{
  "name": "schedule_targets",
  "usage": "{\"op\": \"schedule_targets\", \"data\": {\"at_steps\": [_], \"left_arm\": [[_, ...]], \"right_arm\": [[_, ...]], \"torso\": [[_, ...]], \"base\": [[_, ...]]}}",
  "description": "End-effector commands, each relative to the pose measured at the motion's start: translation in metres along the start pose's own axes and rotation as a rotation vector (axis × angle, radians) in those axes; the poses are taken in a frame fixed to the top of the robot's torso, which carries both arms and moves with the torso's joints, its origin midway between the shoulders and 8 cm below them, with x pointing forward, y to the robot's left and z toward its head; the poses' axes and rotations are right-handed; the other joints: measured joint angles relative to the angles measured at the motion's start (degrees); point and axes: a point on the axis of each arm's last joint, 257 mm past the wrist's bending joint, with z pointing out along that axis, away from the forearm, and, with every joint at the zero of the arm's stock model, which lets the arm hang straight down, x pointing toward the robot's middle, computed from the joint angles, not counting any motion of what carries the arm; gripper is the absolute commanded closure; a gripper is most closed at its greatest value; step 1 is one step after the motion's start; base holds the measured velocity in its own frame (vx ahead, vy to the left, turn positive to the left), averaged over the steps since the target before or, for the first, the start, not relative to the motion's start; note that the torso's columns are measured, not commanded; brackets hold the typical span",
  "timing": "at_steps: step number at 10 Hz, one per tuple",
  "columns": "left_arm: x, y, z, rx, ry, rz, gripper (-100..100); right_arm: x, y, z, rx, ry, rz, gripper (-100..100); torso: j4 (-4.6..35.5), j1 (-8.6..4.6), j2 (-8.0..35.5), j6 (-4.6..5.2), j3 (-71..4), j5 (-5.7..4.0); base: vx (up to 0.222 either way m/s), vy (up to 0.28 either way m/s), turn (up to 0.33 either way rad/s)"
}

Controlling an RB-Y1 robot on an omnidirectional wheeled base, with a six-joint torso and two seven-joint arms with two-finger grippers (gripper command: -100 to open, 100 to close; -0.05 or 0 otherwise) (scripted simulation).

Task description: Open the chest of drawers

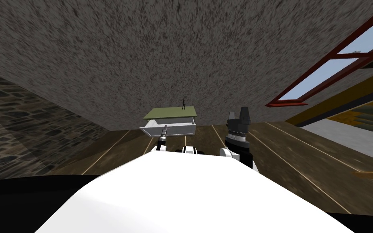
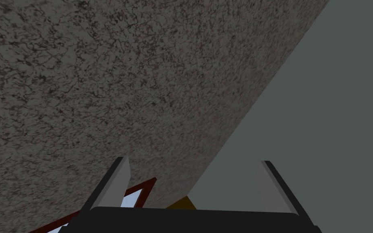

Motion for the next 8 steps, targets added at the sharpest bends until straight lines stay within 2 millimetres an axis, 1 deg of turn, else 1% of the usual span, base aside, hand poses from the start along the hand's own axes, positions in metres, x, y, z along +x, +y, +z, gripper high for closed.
{"op": "schedule_targets", "data": {"at_steps": [1,2,4,5,6,8], "left_arm": [[-0.008,-0.007,0.026,0.003,0.003,0.000,-100],[-0.012,-0.010,0.038,0.004,0.004,0.000,-100],[-0.012,-0.010,0.038,0.004,0.004,0.000,-100],[-0.010,-0.004,0.034,-0.011,0.007,-0.003,-100],[-0.010,-0.003,0.033,-0.017,0.008,-0.004,0],[-0.009,0.000,0.031,-0.024,0.009,-0.005,0]], "right_arm": [[0.000,0.000,0.000,0.000,0.000,0.000,0],[0.000,0.000,0.000,0.000,0.000,0.000,0],[0.000,0.000,0.000,0.000,0.000,0.000,0],[0.000,0.000,0.000,0.000,0.000,0.000,0],[0.000,0.000,0.000,0.000,0.000,0.000,0],[0.000,0.000,0.000,0.000,0.000,0.000,0]], "torso": [[-0.02,0.00,-0.05,-0.01,-0.04,0.00],[0.09,-0.06,0.05,-0.06,0.00,-0.10],[0.25,-0.18,0.28,-0.07,0.14,-0.21],[0.28,-0.18,0.23,-0.03,0.11,-0.24],[0.20,-0.17,0.17,-0.03,0.08,-0.19],[0.10,-0.12,0.09,0.00,0.03,-0.10]], "base": [[-0.073,-0.036,0.015],[-0.092,-0.050,0.016],[-0.046,-0.018,0.009],[0.000,0.000,0.000],[0.000,0.000,0.000],[0.000,0.000,0.000]]}}
